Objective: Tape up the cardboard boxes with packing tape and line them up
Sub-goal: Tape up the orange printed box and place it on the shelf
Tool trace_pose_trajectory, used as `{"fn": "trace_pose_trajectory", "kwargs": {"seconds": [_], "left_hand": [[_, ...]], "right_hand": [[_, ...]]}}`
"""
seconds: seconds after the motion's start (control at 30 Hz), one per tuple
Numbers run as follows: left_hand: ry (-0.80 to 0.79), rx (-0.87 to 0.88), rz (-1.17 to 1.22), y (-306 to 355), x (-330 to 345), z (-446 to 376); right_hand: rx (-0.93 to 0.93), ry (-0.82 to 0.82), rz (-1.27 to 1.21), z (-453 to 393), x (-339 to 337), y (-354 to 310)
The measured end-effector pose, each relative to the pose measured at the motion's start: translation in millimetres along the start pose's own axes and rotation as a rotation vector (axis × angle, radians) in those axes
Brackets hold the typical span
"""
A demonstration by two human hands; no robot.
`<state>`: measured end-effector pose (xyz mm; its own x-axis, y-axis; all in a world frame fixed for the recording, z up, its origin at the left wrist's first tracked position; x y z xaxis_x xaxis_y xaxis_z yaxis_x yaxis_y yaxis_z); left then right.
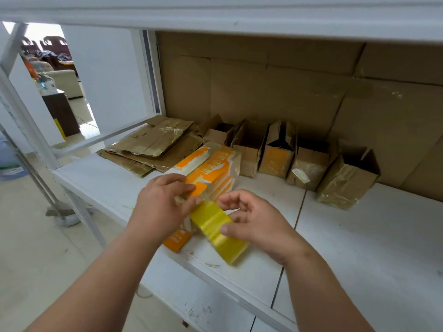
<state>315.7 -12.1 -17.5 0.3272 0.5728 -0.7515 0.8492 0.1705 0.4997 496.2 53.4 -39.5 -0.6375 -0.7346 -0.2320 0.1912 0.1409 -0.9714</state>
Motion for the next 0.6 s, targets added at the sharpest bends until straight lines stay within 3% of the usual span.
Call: {"fn": "trace_pose_trajectory", "kwargs": {"seconds": [0.13,0.23,0.6], "left_hand": [[0.044,0.002,0.020,-8,4,-2],[0.074,0.004,0.077,-12,6,1],[0.019,0.020,0.095,-19,2,-3]], "right_hand": [[0.056,-0.025,0.073,-7,14,12],[0.108,-0.148,-0.059,-6,24,23],[0.093,-0.285,-0.181,1,29,44]]}}
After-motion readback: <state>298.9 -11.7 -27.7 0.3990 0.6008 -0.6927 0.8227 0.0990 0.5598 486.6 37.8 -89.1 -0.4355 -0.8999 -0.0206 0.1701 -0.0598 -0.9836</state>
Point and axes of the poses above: each hand's wrist, its own z-axis away from the middle knuckle, its own x-axis out of the palm, y = z × x, the point moved 8 cm from there along -z, towards the middle knuckle, and after that the axes turned 1 degree about z, right-handed, at the moved point
